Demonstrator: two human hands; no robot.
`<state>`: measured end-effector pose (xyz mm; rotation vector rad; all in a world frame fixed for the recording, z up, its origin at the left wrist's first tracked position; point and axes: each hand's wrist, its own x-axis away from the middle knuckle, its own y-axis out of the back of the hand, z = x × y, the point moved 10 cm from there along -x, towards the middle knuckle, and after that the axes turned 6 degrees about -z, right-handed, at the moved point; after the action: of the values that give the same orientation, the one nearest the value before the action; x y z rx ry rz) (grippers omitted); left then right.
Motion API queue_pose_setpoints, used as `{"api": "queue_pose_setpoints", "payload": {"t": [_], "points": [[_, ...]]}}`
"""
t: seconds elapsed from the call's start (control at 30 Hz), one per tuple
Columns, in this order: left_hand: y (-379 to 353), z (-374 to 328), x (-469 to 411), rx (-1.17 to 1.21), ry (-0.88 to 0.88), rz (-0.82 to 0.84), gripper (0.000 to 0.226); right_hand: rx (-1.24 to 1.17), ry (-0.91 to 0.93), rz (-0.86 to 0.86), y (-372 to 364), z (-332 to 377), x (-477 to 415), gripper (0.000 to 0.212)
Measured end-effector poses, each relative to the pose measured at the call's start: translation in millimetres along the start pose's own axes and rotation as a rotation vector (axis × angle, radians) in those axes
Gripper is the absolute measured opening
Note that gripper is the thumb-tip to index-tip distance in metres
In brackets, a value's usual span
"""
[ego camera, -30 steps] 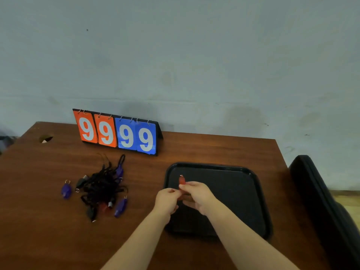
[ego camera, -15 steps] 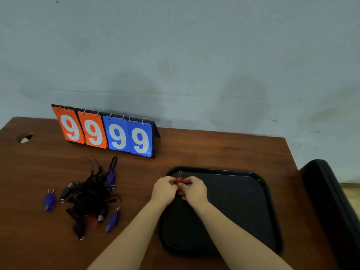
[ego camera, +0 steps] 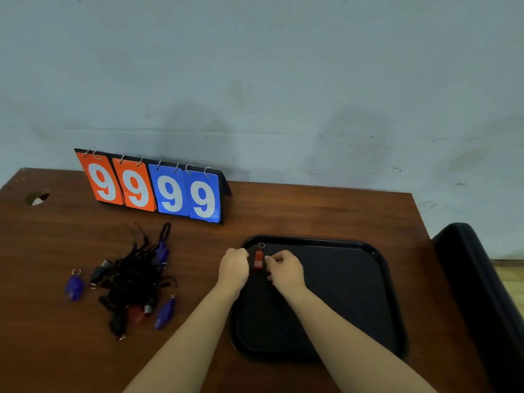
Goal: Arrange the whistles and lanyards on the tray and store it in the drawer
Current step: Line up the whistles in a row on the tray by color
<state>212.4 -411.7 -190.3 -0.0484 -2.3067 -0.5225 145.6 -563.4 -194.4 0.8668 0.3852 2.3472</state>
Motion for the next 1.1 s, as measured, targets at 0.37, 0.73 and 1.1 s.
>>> {"api": "queue_pose_setpoints", "payload": {"t": [0.37,0.73,1.1], "points": [[-0.4,-40.1,84.7,0.569,-0.085,0.369,0.018,-0.389,0.347,0.102,43.7,51.4,77.3,0.011],[2.8,-29.3,144.7,0.454,-0.224,0.364,0.017,-0.610,0.309,-0.018,118.0,54.3,101.1,0.013],[-6.5,-3.3,178.3,0.125,-0.338,0.325,0.013,-0.319,0.298,-0.023,134.5,79.5,108.1,0.009]]}}
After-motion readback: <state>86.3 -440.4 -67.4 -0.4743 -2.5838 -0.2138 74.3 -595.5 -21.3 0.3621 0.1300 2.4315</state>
